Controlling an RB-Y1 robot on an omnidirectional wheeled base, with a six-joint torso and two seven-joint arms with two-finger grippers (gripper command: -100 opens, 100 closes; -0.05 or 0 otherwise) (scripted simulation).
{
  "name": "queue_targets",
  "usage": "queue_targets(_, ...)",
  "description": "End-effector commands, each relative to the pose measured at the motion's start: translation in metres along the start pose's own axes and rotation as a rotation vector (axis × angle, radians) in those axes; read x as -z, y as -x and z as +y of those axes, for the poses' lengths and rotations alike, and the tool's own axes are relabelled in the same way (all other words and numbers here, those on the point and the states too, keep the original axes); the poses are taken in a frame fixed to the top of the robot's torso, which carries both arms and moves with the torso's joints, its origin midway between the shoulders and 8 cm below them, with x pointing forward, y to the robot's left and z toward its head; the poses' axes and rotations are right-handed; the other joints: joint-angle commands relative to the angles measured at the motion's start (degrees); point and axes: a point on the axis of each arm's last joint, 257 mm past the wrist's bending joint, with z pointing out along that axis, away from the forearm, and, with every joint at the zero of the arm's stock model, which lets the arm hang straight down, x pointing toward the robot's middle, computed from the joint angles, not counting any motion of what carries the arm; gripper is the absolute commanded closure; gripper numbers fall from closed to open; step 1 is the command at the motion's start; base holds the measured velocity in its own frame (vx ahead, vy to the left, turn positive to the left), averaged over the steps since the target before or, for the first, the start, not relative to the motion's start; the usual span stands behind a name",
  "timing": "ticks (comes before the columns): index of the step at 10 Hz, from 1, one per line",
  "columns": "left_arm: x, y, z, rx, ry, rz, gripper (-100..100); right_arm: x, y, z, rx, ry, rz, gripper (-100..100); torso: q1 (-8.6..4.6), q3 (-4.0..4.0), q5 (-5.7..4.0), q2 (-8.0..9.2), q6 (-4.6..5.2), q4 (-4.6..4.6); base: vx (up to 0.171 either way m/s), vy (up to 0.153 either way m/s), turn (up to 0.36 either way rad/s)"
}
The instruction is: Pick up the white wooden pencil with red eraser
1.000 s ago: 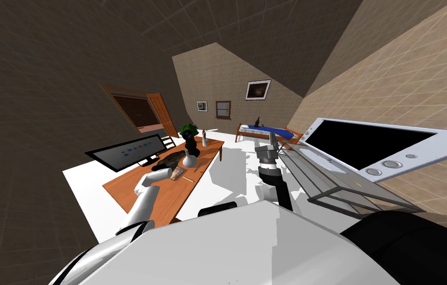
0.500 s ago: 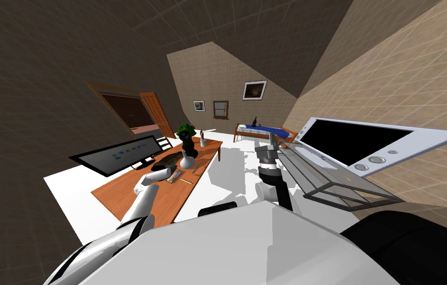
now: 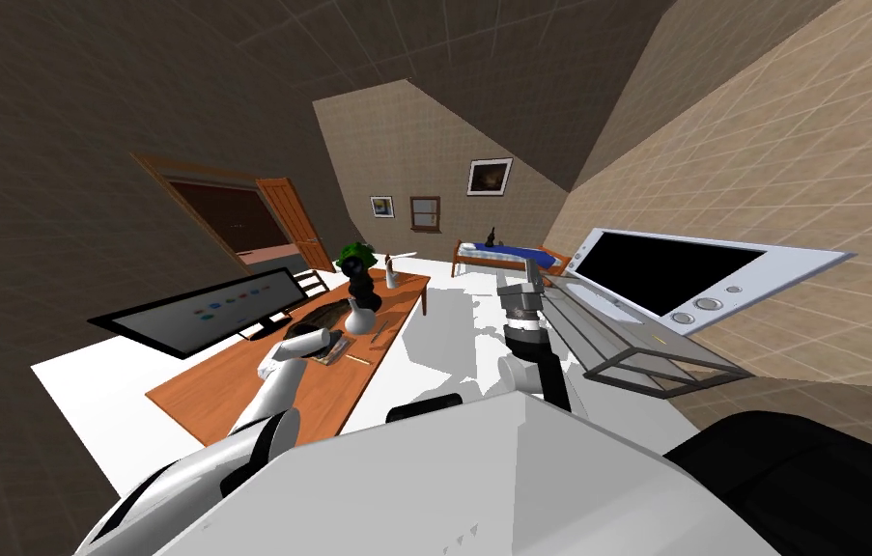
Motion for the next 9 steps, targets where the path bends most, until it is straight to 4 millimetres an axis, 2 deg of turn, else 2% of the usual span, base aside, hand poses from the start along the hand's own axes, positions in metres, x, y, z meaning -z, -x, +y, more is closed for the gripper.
queue_targets(1, -0.005, -0.011, 0.018, 0.005, 0.043, 0.034, -100, 0.000, 0.000, 0.000, 0.000, 0.000, 0.000, 0, 0.00, 0.00, 0.00, 0.00, 0.00, 0.00, 0.029, 0.011, -0.093)
queue_targets(3, -0.009, -0.020, 0.038, 0.018, 0.101, 0.081, -100, 0.000, 0.000, 0.000, 0.000, 0.000, 0.000, 0, -0.02, -0.03, 0.00, -0.06, 0.00, -0.01, 0.045, 0.007, -0.118)
queue_targets(4, -0.011, -0.030, 0.055, 0.030, 0.151, 0.126, -100, 0.000, 0.000, 0.000, 0.000, 0.000, 0.000, 0, -0.01, -0.04, 0.01, -0.05, -0.04, -0.02, 0.043, 0.004, -0.126)
queue_targets(5, -0.012, -0.031, 0.057, 0.030, 0.154, 0.128, -100, 0.000, 0.000, 0.000, 0.000, 0.000, 0.000, 0, -0.03, -0.04, 0.00, -0.06, -0.01, -0.02, 0.035, 0.006, -0.067)
queue_targets(6, -0.012, -0.041, 0.073, 0.042, 0.199, 0.171, -100, 0.000, 0.000, 0.000, 0.000, 0.000, 0.000, 0, -0.02, -0.02, 0.00, -0.02, -0.04, -0.01, 0.045, 0.011, -0.154)
queue_targets(8, -0.013, -0.042, 0.074, 0.043, 0.202, 0.174, -100, 0.000, 0.000, 0.000, 0.000, 0.000, 0.000, 0, 0.00, -0.03, 0.00, -0.03, -0.05, -0.02, 0.026, 0.008, -0.006)
queue_targets(9, -0.012, -0.051, 0.088, 0.054, 0.239, 0.212, -100, 0.000, 0.000, 0.000, 0.000, 0.000, 0.000, 0, -0.03, 0.01, 0.00, 0.03, -0.05, 0.00, 0.032, -0.004, -0.084)
